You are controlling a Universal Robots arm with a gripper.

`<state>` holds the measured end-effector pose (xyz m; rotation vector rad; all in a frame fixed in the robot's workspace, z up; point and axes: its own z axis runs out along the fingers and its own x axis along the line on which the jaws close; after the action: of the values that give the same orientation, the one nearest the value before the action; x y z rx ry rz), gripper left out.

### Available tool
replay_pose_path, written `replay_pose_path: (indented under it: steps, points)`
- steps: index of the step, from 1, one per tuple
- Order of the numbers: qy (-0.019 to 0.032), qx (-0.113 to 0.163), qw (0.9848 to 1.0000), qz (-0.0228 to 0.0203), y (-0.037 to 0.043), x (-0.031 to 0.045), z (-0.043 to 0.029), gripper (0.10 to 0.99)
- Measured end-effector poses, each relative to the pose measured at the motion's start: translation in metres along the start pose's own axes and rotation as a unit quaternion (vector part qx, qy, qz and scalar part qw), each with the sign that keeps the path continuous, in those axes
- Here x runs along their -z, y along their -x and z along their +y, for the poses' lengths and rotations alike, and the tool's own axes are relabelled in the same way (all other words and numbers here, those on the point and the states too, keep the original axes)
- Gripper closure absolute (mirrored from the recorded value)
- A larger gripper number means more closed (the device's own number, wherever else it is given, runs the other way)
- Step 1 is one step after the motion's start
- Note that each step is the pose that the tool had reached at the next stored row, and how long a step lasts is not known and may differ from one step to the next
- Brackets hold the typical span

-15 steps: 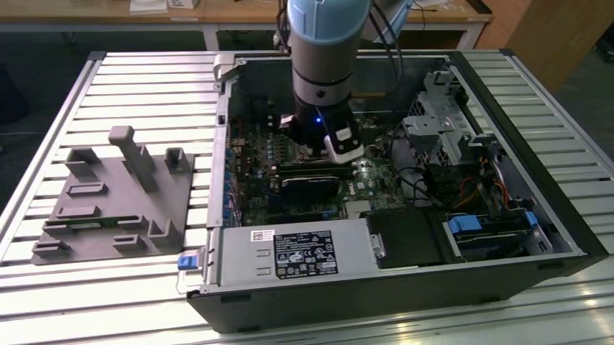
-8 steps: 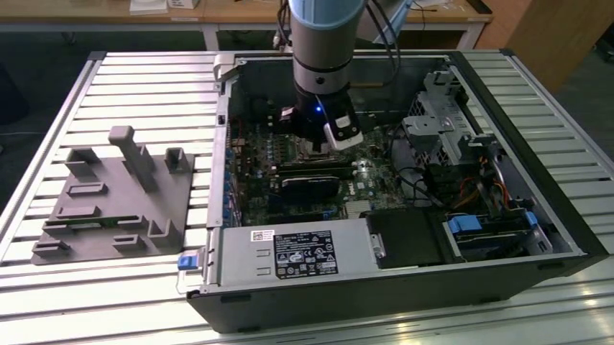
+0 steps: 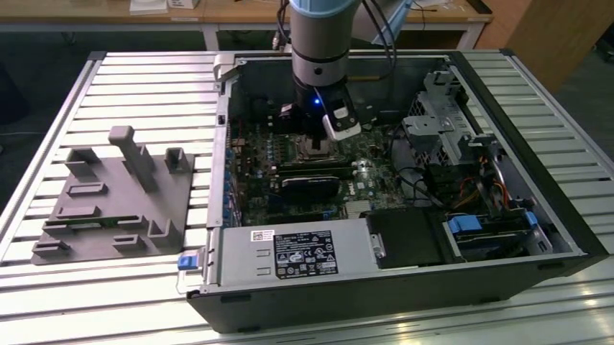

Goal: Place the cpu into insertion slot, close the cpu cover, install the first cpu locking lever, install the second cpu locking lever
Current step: 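Install the second cpu locking lever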

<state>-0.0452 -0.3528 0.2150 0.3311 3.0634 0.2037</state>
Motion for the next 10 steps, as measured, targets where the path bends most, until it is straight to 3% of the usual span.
replay_pose_path:
  steps: [5, 10]
  points:
    - [-0.0023, 0.000, 1.0000, -0.0005, -0.0014, -0.0016, 0.0097, 0.980]
    - [-0.0023, 0.000, 1.0000, -0.0005, -0.0012, -0.0020, 0.0114, 0.980]
